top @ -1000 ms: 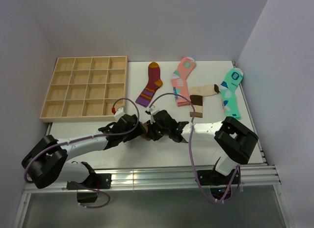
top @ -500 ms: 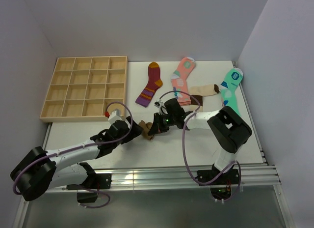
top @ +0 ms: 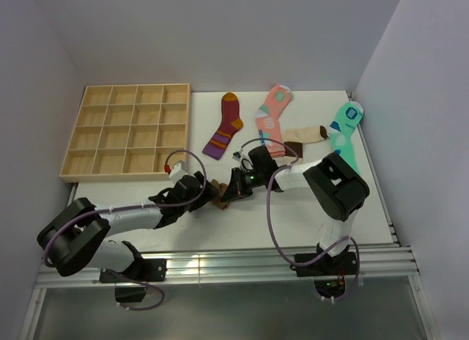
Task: Roll the socks
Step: Roll the sock at the center of the board.
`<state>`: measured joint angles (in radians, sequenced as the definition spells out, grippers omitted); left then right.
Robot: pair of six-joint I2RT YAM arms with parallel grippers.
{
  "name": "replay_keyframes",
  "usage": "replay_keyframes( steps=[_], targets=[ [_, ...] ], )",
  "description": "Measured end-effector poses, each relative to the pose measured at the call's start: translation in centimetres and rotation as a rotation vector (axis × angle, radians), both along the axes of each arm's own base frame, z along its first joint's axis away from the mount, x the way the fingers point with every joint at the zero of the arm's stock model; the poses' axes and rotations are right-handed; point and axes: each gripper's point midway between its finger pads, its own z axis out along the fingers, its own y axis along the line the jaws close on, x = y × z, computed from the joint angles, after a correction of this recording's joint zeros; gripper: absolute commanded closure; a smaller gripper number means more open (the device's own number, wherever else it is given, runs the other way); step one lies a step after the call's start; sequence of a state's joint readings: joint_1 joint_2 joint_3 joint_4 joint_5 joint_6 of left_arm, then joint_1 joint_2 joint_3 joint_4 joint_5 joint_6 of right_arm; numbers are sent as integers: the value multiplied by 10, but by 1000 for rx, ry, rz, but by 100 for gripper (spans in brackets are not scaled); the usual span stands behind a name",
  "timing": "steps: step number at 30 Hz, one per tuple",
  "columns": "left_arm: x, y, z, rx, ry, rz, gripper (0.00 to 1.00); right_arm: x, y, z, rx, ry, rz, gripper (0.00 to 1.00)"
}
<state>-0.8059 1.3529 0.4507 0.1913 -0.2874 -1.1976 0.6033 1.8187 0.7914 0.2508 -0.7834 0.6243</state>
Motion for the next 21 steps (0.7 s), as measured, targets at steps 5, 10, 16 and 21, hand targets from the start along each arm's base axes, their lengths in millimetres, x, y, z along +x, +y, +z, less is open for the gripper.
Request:
replay_keyframes(
  steps=[5,10,16,21],
  targets=[
    [3,-4,-3,-4,14,9,44,1,0,-1,-4,-5,0,90],
    [7,-10,-3,-11,21,16,60,3,-2,1,-25,-42,-11,71],
    [11,-13,-3,7,30,9,68,8,-8,15,-152,-238,-44,55],
    [11,-14,-3,29,38,-1,69,7,-11,29,-263,-442,-62,52]
  ],
)
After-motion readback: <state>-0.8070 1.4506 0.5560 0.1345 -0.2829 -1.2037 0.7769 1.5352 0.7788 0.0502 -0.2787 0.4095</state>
